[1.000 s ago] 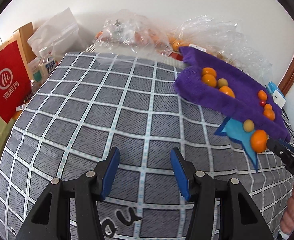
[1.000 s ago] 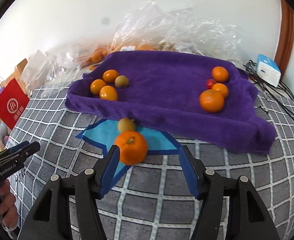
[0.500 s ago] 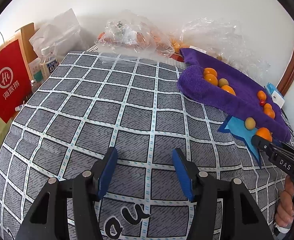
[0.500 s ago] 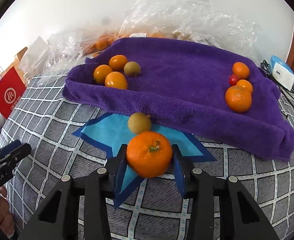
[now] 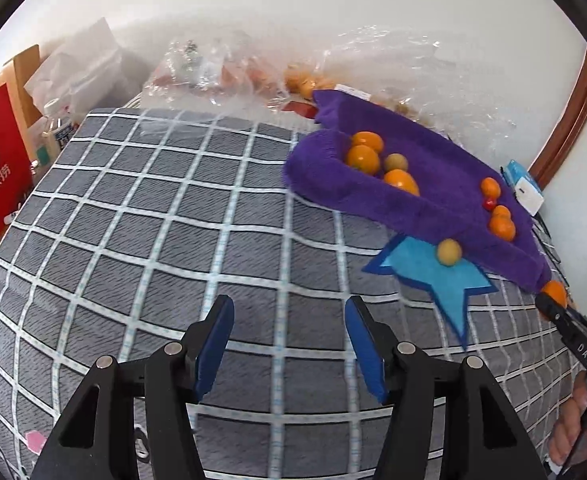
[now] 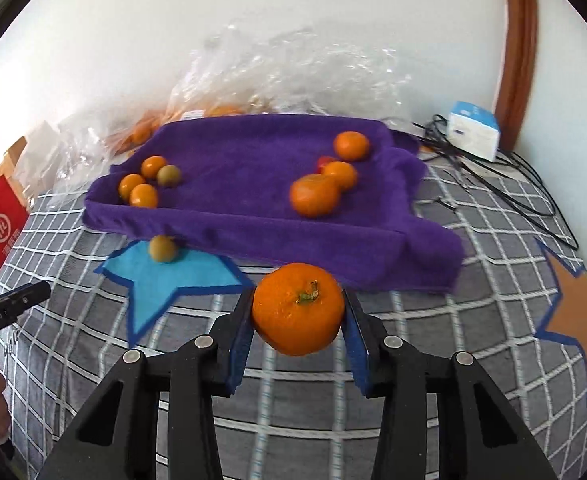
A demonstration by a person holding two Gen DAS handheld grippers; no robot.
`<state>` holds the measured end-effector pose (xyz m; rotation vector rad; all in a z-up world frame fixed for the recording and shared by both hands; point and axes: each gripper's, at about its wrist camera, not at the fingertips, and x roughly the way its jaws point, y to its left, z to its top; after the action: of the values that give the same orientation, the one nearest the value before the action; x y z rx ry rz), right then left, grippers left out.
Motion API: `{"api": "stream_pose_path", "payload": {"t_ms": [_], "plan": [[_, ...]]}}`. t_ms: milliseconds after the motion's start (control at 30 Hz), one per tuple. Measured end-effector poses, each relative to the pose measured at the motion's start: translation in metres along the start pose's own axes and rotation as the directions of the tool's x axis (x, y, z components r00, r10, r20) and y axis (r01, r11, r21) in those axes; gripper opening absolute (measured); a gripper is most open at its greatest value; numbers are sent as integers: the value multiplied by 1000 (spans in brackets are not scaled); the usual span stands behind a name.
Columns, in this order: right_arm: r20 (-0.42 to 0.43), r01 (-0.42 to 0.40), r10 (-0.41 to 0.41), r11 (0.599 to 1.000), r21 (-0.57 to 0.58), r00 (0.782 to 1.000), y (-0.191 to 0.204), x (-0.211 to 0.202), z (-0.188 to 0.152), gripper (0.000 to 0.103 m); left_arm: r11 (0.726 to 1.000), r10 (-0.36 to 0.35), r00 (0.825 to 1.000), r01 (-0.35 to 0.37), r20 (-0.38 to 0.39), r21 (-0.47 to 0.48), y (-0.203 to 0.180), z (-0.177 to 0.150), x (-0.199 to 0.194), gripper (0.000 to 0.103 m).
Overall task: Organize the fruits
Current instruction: 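Close the left tool on the last green-yellow fruit by the blue star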
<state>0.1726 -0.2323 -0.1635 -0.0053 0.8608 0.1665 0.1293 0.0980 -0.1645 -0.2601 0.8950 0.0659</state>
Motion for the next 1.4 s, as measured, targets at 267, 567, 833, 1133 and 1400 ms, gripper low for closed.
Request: {"api": "stream_pose_path", "payload": {"t_ms": [267,567,833,1133,1400], "plan": [[-5,36,-36,996,81,999,-31,4,-10,42,1000,-2,1000,3,-8,26,-20,7,3,57],[0,52,-52,995,82,999,-44,-3,-14,42,991,-79,997,81,-18,107,-69,23,17,57],[3,56,-57,995,85,998,-60,-9,-13,42,974,-83,995,93,-55,205,-126,30,47,57],[0,71,-71,996,61,997,-63,-4,-14,42,977,-47,995,65,-91,204,-147,31,76,26],[-10,74,-74,996,45,997,-58,-4,-18,42,982,-80,993,93,-84,166,-126,32,55,25]]}}
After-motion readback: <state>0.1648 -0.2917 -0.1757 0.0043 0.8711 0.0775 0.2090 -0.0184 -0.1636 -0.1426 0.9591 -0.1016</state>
